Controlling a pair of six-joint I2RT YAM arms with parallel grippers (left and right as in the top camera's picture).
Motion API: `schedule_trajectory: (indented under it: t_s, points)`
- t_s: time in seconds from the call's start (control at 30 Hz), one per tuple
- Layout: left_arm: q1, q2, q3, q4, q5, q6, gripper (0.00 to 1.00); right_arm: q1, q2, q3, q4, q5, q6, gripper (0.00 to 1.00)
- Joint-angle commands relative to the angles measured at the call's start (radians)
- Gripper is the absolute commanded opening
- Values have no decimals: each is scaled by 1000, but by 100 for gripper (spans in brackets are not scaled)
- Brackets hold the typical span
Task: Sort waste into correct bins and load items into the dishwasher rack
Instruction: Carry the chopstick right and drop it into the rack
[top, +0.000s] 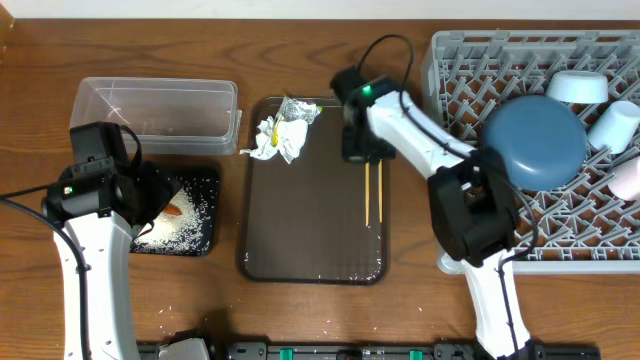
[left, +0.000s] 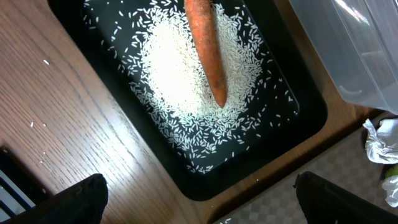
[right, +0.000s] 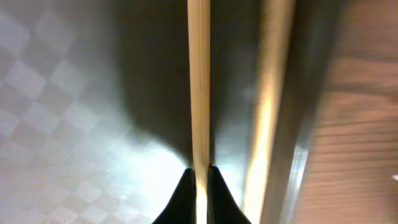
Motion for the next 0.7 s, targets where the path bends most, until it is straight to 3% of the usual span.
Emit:
schedule_trajectory:
  t_s: [0.0, 0.33, 0.67]
  points:
    - [6, 5, 13, -4, -15, -9, 98, -73, -111, 88, -24, -27, -47, 1]
    - [6, 5, 13, -4, -15, -9, 98, -277, -377, 140, -42, -51, -342, 1]
    - [6, 5, 13, -4, -15, -9, 98, -411, -328, 107, -40, -20, -448, 1]
